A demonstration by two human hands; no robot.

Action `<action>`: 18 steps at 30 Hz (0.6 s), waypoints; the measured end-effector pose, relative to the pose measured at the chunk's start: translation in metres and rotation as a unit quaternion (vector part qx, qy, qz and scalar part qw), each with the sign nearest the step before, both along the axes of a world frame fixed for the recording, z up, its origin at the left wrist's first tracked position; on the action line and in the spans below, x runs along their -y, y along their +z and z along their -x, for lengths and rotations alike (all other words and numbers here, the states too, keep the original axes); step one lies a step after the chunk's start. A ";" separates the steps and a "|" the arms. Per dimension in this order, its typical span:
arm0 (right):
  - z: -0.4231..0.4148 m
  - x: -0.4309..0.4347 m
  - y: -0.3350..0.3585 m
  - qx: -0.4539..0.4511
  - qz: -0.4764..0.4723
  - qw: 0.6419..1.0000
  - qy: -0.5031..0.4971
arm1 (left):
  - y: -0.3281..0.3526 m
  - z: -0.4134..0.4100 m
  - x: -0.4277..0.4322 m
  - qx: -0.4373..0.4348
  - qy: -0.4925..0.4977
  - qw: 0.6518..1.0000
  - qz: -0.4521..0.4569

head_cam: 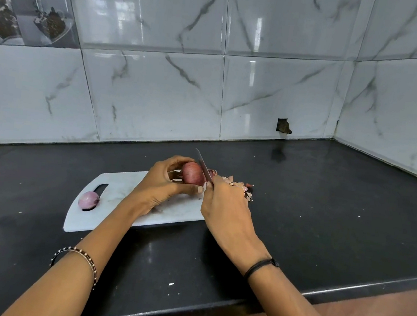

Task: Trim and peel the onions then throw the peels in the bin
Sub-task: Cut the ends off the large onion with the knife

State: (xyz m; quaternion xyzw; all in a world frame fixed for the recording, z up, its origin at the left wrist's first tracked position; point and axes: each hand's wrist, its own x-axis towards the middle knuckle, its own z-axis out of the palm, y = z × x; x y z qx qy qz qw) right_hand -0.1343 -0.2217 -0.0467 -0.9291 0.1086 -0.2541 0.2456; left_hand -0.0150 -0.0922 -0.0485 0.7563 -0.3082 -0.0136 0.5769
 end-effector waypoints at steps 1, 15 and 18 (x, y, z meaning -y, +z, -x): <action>0.000 0.001 0.001 -0.001 0.018 1.000 -0.004 | 0.000 0.000 0.001 0.005 -0.001 1.000 -0.002; -0.005 -0.007 0.033 -0.088 0.041 0.995 -0.009 | 0.001 -0.001 0.004 0.056 0.017 0.997 -0.054; 0.001 -0.007 0.030 -0.084 0.068 0.994 -0.023 | 0.003 -0.003 0.004 0.064 0.017 0.995 -0.070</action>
